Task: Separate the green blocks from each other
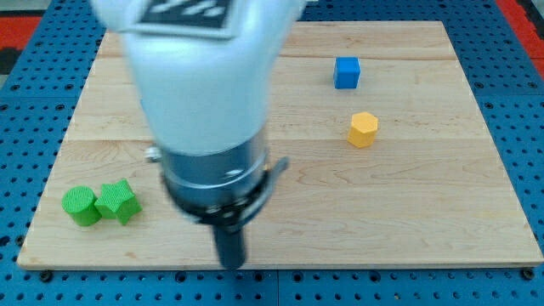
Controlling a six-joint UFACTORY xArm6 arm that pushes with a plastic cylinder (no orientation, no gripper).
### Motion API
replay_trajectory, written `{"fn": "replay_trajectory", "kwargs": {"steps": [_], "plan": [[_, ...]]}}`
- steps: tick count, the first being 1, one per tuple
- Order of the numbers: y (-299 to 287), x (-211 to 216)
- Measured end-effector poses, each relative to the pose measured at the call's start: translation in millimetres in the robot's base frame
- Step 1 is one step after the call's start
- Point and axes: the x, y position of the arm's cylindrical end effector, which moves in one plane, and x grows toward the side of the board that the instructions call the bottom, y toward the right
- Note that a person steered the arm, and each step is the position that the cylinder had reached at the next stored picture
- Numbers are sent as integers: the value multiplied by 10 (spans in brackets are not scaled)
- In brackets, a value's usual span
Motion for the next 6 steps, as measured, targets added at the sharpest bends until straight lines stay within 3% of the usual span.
{"fn": "replay_trajectory", "kwargs": {"steps": [2,3,4,6], "plan": [[-1254,-358],[-1532,-353],[-1624,-873],[-968,-1195]]}}
